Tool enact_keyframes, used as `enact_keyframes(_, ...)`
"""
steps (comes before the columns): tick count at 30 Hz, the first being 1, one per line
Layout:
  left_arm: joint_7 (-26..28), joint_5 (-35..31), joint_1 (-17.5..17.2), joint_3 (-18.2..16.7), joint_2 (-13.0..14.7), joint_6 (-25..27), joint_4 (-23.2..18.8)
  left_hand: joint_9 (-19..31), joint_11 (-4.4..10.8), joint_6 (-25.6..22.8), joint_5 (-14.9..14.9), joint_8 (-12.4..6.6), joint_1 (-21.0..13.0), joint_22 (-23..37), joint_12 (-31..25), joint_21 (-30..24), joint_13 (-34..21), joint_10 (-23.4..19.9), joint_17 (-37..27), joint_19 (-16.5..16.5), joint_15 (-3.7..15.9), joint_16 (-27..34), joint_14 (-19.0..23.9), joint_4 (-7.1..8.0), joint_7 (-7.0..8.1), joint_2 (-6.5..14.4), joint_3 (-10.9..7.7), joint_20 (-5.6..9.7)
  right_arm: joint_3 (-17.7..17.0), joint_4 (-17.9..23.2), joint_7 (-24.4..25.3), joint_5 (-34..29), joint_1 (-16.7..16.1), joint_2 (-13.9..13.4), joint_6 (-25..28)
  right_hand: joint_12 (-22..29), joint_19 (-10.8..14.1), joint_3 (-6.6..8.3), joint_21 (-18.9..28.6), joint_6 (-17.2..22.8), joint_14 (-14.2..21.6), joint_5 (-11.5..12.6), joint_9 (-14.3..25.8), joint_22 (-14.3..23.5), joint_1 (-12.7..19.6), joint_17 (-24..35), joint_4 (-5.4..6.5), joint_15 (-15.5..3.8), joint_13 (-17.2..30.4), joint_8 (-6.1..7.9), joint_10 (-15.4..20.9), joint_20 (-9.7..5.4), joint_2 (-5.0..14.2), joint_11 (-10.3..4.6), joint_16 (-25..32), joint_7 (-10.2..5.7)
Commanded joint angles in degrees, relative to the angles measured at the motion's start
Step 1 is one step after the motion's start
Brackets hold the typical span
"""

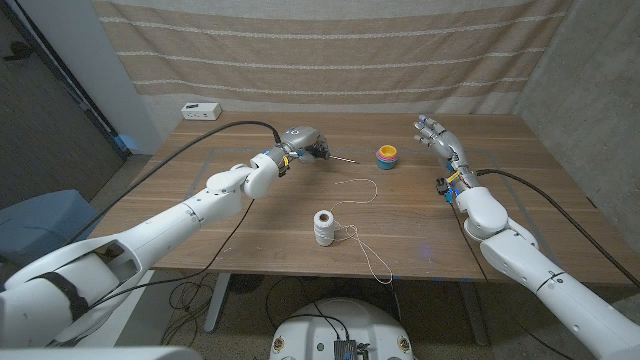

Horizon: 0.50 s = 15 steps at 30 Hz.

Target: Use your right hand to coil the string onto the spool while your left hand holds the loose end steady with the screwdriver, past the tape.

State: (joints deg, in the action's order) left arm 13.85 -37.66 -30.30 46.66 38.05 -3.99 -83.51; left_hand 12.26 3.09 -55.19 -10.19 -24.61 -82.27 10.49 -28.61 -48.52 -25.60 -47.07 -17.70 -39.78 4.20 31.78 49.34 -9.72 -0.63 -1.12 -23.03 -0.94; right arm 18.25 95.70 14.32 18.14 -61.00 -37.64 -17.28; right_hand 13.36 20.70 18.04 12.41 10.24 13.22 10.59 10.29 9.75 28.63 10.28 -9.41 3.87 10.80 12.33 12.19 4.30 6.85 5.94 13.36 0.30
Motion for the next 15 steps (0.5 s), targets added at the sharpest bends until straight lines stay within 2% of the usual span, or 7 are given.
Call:
enact_keyframes(1, -0.41, 1.78, -0.92, -2.29, 1.32, -0.58, -1.72, 1.83, -0.09, -7.42, -0.18, -0.85, -6.86, 0.12, -0.21, -3.13, -0.38, -0.07, -10.77, -4.65, 4.89, -0.01, 2.09, 0.5, -5.36, 7.08, -0.08, 11.86, 0.13, 12.65, 1.57, -6.17, -3.95, -5.72, 9.53, 0.19, 0.48, 0.33, 0.2, 0.6, 0.6, 0.16, 0.27, 0.2, 0.68, 0.26, -0.18, 0.13, 0.29, 0.12, 0.6, 0.06, 0.04, -0.25, 0.34, -0.01)
enact_keyframes(3, -0.58, 1.96, -0.9, -2.46, 1.46, -0.94, -1.77, 2.02, -0.11, -7.38, -0.18, -0.91, -6.88, 0.11, -0.17, -3.22, -0.59, 0.13, -10.97, -4.57, 4.85, -0.06, 2.03, 0.54, -5.31, 7.1, -0.04, 11.89, 0.26, 14.89, 1.21, -6.82, -4.51, -6.87, 11.74, 0.16, 0.47, 0.36, 0.17, 0.63, 0.63, 0.17, 0.28, 0.2, 0.76, 0.28, -0.16, 0.14, 0.29, 0.09, 0.62, 0.09, 0.07, -0.32, 0.32, -0.03)
enact_keyframes(15, -1.05, 3.33, -1.17, -3.68, 1.93, -2.56, -2.09, 2.44, -0.05, -7.37, -0.17, -1.02, -7.0, 0.03, -0.31, -3.68, -1.56, 0.12, -11.79, -4.18, 4.94, -0.29, 2.06, 0.59, -5.35, 7.1, 0.09, 12.01, 0.92, 21.93, -0.24, -9.0, -6.41, -10.36, 18.1, -0.09, 0.5, 0.25, 0.04, 0.58, 0.61, 0.14, 0.29, 0.22, 0.72, 0.42, 0.13, 0.11, 0.32, -0.12, 0.54, 0.17, 0.08, -0.19, 0.2, -0.17)
